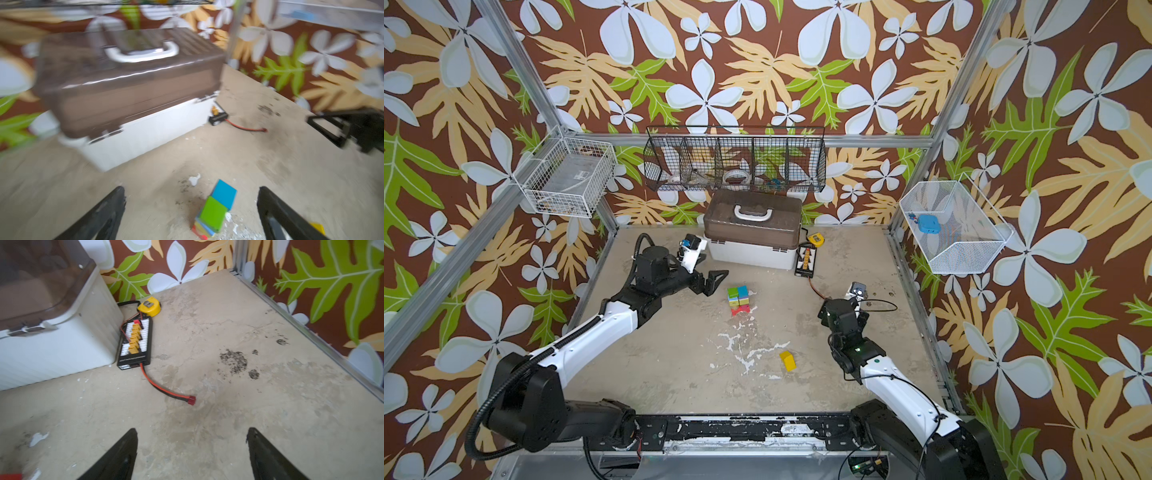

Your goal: Build the wood block tower

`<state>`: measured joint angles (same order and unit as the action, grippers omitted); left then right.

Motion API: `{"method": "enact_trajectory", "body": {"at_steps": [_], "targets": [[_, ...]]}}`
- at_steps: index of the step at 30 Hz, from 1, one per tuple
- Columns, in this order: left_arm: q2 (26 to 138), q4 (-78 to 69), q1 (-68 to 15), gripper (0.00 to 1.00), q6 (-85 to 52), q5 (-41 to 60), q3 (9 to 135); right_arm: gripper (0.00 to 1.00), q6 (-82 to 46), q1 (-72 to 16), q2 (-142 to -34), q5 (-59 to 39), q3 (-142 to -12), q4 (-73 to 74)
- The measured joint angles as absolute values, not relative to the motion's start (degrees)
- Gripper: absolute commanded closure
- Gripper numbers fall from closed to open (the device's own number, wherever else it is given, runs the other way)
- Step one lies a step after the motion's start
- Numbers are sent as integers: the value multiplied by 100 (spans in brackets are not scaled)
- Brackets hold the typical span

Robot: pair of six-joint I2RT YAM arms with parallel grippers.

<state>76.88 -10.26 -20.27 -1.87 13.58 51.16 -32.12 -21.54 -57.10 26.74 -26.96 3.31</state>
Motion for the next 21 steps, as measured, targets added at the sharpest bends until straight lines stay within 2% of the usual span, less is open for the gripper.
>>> {"method": "enact_trajectory", "body": {"at_steps": [4,11,15,21], "targets": [[7387,-1000,-2014,0,-1221,47,4543,16,-3173,-2676,-6075,2416,-3256,252],[6569,-1505,-2014,0,-2764,-1002,2980,22,-3041,-3111,-7533,2064,-4563,134],[6451,-2053,-2016,0,-3223,-1153,2322,24,-2976,-3352,-8409,1955,-5148,5],[6908,-2550,-2091,0,-3588,-1129,2200,31,-2928,-3743,-9529,1981,-5918,-279]]}}
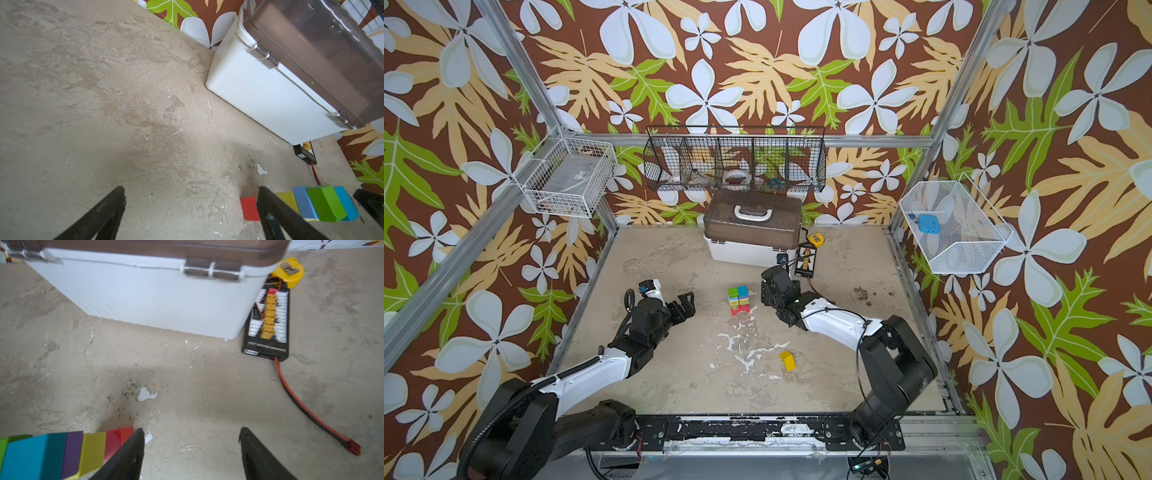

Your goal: Build the wood block tower

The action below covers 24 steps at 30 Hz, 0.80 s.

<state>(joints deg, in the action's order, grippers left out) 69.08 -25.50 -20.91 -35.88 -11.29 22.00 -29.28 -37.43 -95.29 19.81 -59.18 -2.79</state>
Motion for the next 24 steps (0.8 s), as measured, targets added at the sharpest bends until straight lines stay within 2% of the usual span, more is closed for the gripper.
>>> {"method": "enact_trajectory", "body": {"at_steps": [5,24], "targets": [[7349,-2801,-2456,0,-3673,-1114,2292,31,-2910,-3804,-9918,1975,-6204,-423],[8364,-3190,-3033,0,-3885,-1041,2891,31,-2829,-3992,-9876,1776,-6208,-438]]}}
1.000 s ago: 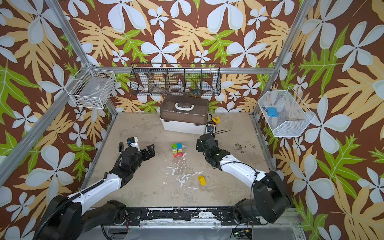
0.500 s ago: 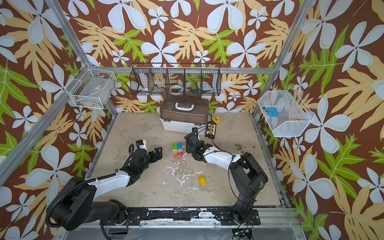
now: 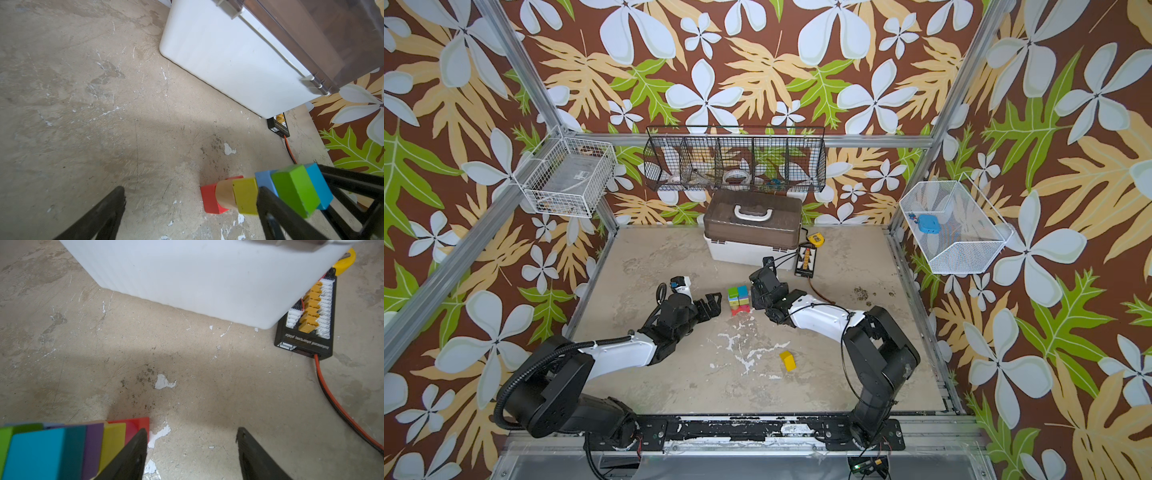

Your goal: Build the wood block tower

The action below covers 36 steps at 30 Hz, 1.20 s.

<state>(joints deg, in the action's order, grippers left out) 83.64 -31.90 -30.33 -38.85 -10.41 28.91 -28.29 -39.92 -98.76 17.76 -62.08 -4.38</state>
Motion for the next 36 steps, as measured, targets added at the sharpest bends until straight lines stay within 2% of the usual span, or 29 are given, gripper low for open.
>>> {"method": "enact_trajectory", "body": {"at_steps": [36], "targets": [[8735,-3144,-3199,0,-3865,-1026,3227,32,-2783,-4204,-9880,1651,-6368,-480]]}}
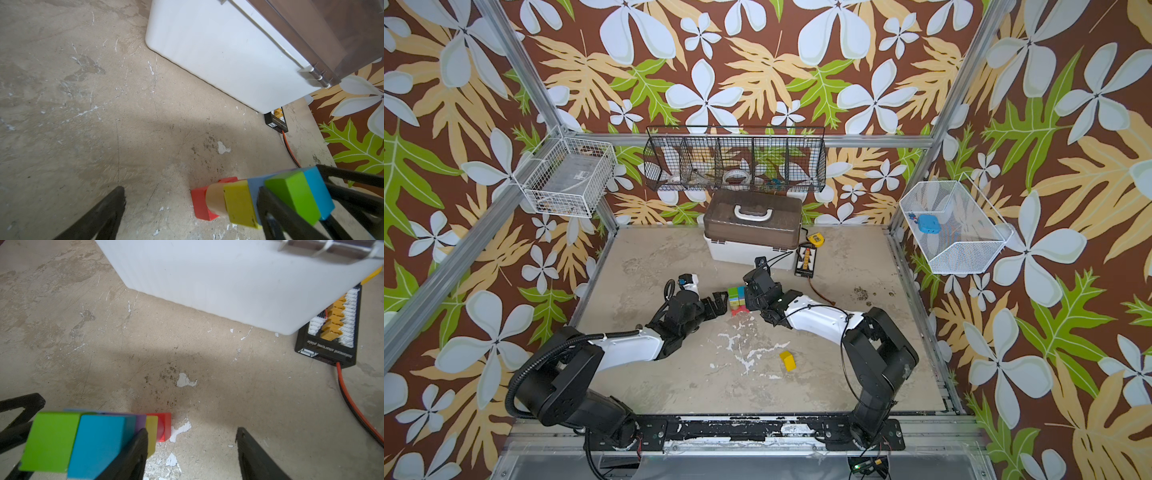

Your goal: Build the wood block tower

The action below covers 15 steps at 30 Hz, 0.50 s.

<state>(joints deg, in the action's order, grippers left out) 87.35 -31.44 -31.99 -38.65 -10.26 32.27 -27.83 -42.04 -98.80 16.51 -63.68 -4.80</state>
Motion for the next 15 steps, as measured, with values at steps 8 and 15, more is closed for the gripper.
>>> {"method": "enact_trajectory", "body": {"at_steps": [8,15], "targets": [[8788,-3127,-3199,0,-3865,-1026,3262,32,-2783,-4209,-9898,1658,-6381,-552],[8805,-3096,-3199,0,-3863,-1035,3273,31,-2783,-4213,-9891,1798,-6383,-600]]}}
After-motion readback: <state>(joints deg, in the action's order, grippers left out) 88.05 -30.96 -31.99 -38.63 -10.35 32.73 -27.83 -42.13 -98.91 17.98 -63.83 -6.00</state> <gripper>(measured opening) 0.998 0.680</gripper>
